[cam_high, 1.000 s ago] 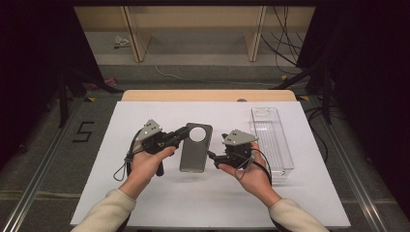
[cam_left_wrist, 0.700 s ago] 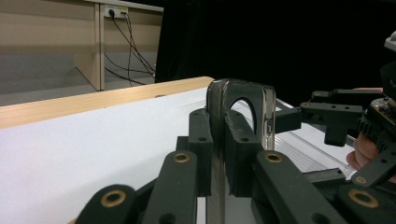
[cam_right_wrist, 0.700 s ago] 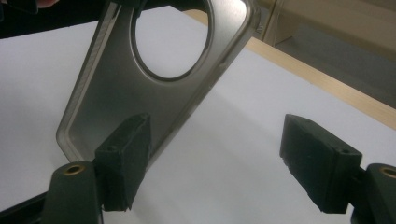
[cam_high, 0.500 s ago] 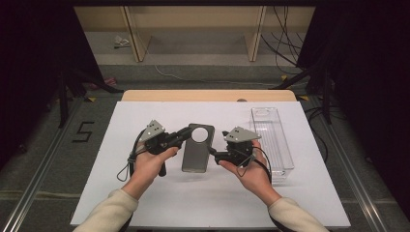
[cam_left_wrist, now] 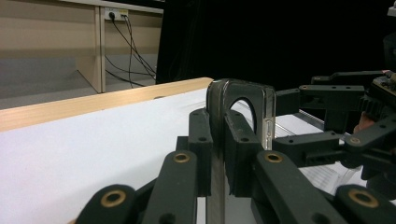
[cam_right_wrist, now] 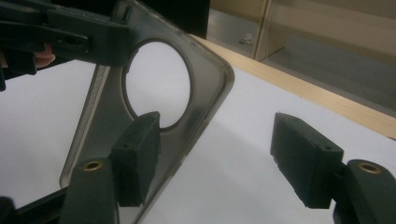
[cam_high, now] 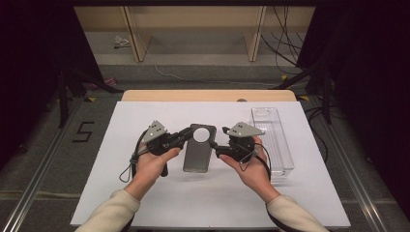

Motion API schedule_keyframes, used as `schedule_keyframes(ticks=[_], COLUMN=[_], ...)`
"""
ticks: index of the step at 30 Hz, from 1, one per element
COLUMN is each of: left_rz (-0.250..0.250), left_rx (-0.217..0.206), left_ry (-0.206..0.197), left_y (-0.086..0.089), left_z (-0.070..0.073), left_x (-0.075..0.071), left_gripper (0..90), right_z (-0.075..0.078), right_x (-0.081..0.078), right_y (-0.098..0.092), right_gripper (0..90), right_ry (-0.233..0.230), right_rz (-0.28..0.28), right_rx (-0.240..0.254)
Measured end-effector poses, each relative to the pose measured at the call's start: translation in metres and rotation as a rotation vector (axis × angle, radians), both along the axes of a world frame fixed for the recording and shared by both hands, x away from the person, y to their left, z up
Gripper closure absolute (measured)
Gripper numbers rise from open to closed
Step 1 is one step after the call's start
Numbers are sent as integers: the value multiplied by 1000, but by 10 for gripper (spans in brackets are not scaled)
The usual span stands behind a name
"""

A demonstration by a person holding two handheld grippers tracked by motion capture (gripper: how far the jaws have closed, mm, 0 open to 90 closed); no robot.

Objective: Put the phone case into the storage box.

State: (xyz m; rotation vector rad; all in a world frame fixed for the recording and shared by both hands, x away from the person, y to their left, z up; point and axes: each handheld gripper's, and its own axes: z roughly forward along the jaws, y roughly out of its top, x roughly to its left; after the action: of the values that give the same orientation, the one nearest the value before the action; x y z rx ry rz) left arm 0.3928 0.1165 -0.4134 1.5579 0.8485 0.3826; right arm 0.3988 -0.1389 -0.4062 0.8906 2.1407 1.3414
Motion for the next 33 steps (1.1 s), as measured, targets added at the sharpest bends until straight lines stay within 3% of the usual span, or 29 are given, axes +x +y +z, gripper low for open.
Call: schedule_keyframes(ticks=[33], left_rz=[3], left_rx=[6], left_ry=[-6], left_y=[-8], left_z=[-5], left_x=[-1], left_gripper=[822], right_z=[7], right_x=[4], right_y=[-2], right_gripper=[756], right_ry=[21], right_rz=[-29], right_rx=[88])
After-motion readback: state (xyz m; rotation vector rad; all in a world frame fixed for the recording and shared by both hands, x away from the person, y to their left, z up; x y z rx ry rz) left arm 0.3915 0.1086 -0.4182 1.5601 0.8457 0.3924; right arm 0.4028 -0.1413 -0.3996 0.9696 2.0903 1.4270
